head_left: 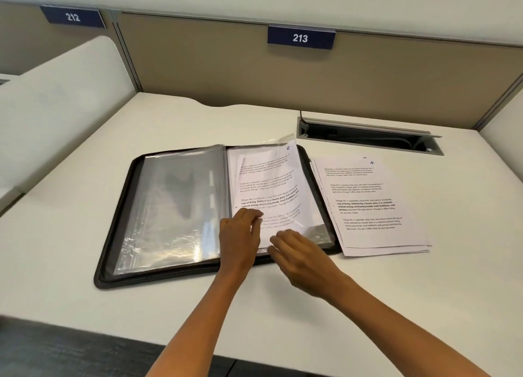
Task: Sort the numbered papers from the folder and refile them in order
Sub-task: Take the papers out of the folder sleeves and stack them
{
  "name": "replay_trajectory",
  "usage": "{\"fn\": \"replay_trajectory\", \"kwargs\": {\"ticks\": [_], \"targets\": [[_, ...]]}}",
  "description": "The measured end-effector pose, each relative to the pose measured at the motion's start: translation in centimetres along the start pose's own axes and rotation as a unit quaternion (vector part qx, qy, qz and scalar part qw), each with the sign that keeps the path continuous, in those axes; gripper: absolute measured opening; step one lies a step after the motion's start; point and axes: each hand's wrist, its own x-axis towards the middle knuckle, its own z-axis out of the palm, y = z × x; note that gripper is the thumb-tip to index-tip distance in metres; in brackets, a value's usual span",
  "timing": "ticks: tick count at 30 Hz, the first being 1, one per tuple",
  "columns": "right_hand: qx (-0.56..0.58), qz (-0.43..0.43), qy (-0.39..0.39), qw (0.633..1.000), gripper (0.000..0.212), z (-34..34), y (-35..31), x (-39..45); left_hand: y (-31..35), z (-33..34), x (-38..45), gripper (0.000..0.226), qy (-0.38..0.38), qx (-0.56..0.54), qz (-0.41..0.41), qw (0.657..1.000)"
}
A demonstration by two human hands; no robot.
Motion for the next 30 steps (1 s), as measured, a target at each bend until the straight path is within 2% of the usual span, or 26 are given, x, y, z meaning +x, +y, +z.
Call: {"fn": "replay_trajectory", "kwargs": {"ticks": [1, 4, 6, 7, 8, 10, 11, 15, 19, 22, 26, 30], "targets": [[-0.026, -0.004, -0.050, 0.998, 0.042, 0.4, -0.1, -0.5, 0.0, 0.0, 0.0, 0.011, 0.003, -0.005, 0.002, 1.000], [-0.102, 0.058, -0.169, 0.979, 0.051, 1.3, 0.9, -0.8, 0.3, -0.1, -0.2, 0.011, 0.011, -0.014, 0.011, 1.000], [-0.113, 0.115, -0.243, 0.957, 0.070, 1.6, 1.7, -0.4, 0.4, 0.1, -0.4, 0.012, 0.015, -0.020, 0.006, 1.000], [-0.106, 0.137, -0.266, 0.948, 0.071, 1.6, 1.9, -0.2, 0.5, 0.2, -0.6, 0.012, 0.015, -0.021, 0.005, 1.000], [-0.102, 0.146, -0.277, 0.944, 0.063, 1.5, 2.0, 0.2, 0.6, 0.2, -0.8, 0.012, 0.013, -0.021, 0.006, 1.000], [-0.114, 0.124, -0.243, 0.955, 0.028, 1.3, 2.1, 0.7, 0.7, 0.3, -1.0, 0.012, 0.003, -0.016, 0.010, 1.000], [-0.117, 0.108, -0.218, 0.963, 0.018, 1.2, 2.2, 0.8, 0.7, 0.3, -1.1, 0.013, -0.002, -0.012, 0.011, 1.000], [-0.082, 0.080, -0.115, 0.987, 0.023, 1.4, 2.0, 0.2, 0.4, 0.3, -1.0, 0.016, -0.027, -0.005, 0.014, 1.000], [-0.055, 0.096, -0.018, 0.994, 0.028, 0.8, 2.2, -0.3, 0.3, 0.5, -1.2, 0.018, -0.046, -0.005, 0.015, 0.999], [-0.021, 0.120, -0.003, 0.993, 0.022, 0.5, 2.5, -0.7, 0.4, 0.6, -1.5, 0.018, -0.053, -0.003, 0.021, 0.998], [0.037, 0.170, 0.044, 0.984, 0.028, 0.1, 3.0, -1.0, 0.4, 0.5, -2.0, 0.018, -0.043, -0.008, 0.029, 0.999], [0.016, 0.135, 0.083, 0.987, 0.025, -0.8, 2.2, -1.5, 0.1, -0.1, -2.4, 0.018, -0.011, -0.024, -0.010, 1.000]]}}
